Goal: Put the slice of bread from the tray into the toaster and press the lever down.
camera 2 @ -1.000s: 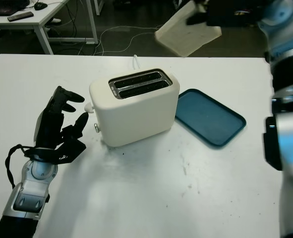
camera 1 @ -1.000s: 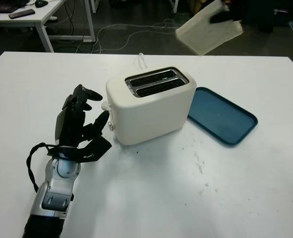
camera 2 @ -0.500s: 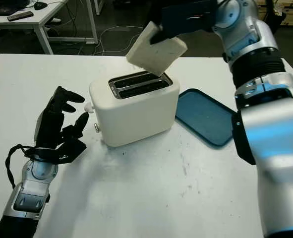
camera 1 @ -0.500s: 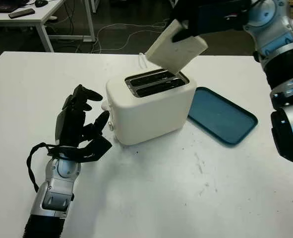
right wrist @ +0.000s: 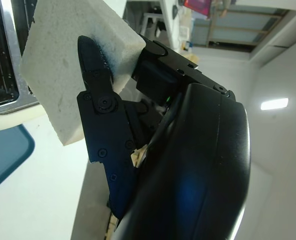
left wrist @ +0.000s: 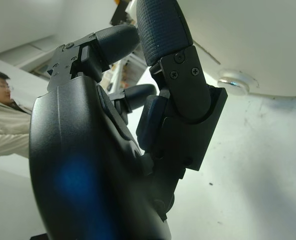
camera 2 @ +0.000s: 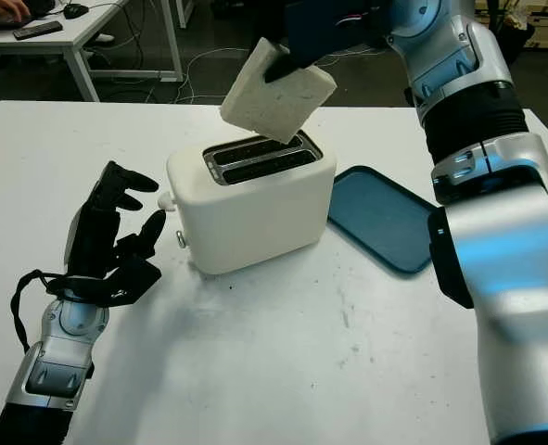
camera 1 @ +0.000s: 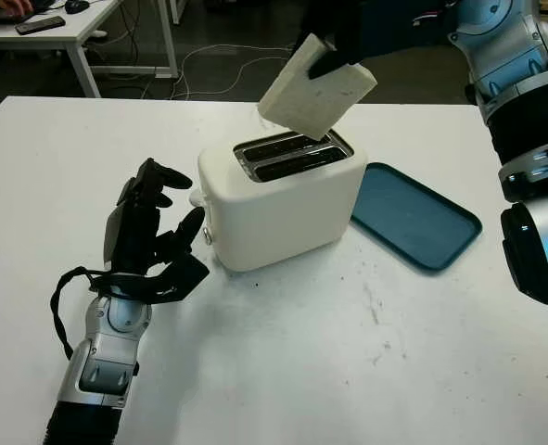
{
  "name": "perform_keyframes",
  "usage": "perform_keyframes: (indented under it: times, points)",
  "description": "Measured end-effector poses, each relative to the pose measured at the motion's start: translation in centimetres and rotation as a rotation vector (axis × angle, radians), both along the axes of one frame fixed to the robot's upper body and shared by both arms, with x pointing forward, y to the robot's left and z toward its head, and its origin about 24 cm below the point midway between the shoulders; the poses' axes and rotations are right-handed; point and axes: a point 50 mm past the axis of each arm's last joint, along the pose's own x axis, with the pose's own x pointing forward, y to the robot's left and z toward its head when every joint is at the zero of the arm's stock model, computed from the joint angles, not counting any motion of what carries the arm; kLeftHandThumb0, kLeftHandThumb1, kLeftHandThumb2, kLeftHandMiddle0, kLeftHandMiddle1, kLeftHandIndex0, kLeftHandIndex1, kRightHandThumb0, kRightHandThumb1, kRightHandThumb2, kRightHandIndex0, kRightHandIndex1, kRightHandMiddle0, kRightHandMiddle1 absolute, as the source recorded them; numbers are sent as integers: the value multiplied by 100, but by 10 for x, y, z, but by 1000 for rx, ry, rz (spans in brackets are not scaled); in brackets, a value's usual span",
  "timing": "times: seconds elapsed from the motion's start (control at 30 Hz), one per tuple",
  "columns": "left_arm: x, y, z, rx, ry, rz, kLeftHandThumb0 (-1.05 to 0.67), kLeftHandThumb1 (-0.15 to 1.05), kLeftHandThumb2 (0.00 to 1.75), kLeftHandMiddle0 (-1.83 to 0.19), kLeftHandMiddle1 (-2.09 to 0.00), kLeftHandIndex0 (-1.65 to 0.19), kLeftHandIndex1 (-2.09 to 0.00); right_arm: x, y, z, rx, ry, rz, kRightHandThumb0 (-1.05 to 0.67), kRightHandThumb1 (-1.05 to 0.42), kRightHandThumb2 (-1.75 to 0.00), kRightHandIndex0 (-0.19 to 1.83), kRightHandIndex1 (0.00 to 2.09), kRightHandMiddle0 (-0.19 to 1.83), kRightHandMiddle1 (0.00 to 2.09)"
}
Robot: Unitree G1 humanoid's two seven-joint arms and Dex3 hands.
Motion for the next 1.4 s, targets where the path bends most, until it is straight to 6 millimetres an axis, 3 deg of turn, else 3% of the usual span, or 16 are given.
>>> perform_keyframes:
  times: [0.47,0.6,1.07,1.4]
  points:
    - [0,0,0,-1,0,0,-96,92,72,-5,-175,0,-159,-3,-3,3,-7,45,5,-48,-92,-7,98,110,125,1]
    - [0,0,0,-2,-2,-2,-95,92,73,-5,-175,0,-160,-1,-2,-8,-50,70,-5,-49,-92,-7,102,103,125,1]
    - [0,-2,0,-14,0,-4,-95,92,72,-4,-175,0,-159,5,5,-65,-154,245,9,-47,-92,-8,103,109,128,3]
    - [0,-2,0,-16,-4,-8,-95,92,71,-6,-175,0,-161,-1,18,-71,-277,172,73,-43,-92,-4,102,110,130,5]
